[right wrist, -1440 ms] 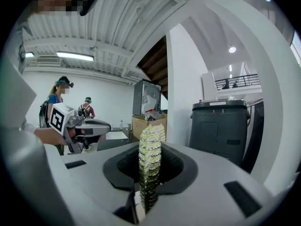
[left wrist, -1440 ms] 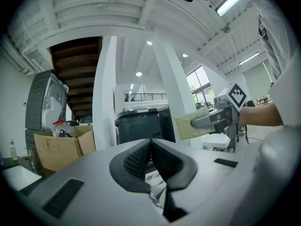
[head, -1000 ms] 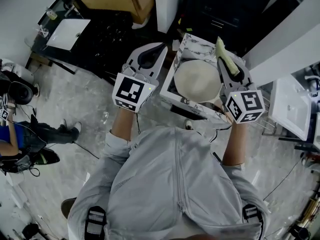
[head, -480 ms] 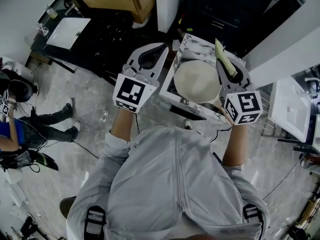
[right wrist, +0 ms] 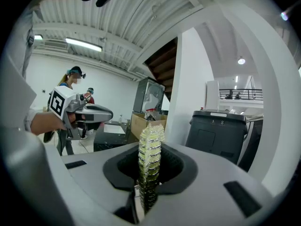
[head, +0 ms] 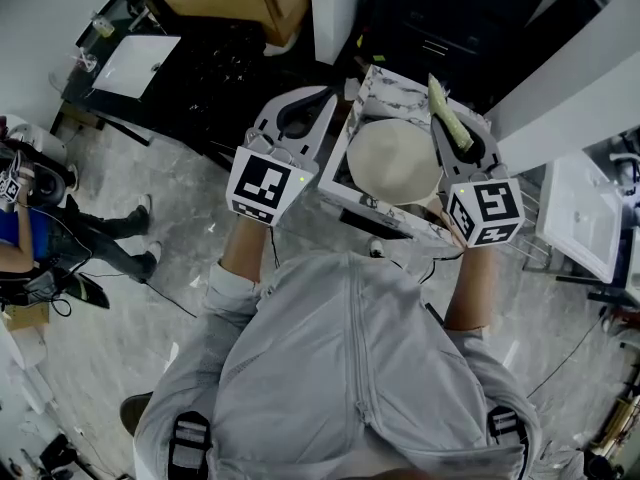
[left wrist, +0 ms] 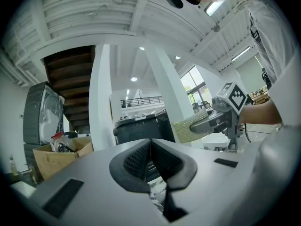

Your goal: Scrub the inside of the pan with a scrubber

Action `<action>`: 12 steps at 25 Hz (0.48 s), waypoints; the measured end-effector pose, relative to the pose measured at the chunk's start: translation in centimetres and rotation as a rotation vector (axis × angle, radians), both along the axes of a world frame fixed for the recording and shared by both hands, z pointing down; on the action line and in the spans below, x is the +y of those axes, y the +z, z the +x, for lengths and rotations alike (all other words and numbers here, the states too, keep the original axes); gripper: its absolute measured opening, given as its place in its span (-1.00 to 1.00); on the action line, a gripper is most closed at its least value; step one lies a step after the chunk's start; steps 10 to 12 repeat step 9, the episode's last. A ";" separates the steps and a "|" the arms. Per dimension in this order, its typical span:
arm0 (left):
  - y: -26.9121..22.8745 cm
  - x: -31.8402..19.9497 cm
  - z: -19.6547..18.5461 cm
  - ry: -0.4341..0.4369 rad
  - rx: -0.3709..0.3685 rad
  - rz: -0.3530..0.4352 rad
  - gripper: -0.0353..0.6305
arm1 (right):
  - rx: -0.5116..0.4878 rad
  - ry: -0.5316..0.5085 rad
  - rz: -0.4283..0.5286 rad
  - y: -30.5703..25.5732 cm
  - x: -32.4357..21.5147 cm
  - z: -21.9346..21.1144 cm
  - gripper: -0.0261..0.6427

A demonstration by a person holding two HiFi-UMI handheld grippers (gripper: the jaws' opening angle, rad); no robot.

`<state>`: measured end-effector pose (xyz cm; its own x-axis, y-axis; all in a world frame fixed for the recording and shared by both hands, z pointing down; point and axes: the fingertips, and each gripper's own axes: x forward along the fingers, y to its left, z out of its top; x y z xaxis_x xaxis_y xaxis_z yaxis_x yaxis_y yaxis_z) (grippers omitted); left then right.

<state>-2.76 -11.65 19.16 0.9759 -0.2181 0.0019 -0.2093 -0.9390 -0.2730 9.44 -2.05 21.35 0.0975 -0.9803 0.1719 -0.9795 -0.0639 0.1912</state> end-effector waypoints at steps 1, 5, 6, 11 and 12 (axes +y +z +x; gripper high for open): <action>0.1 0.0 0.0 0.000 0.000 0.000 -0.82 | 0.000 0.000 0.000 0.1 0.0 0.0 -0.68; 0.4 0.1 0.0 -0.005 -0.007 0.008 -0.82 | 0.000 0.002 -0.002 0.3 0.1 0.0 -0.68; 0.4 0.1 0.0 -0.006 -0.010 0.011 -0.82 | 0.001 0.001 -0.002 0.3 0.0 0.0 -0.68; 0.5 0.2 0.0 -0.005 -0.017 0.015 -0.82 | 0.003 -0.001 -0.003 0.2 0.0 -0.1 -0.68; 0.5 0.2 0.0 -0.005 -0.017 0.015 -0.82 | 0.003 -0.001 -0.003 0.2 0.0 -0.1 -0.68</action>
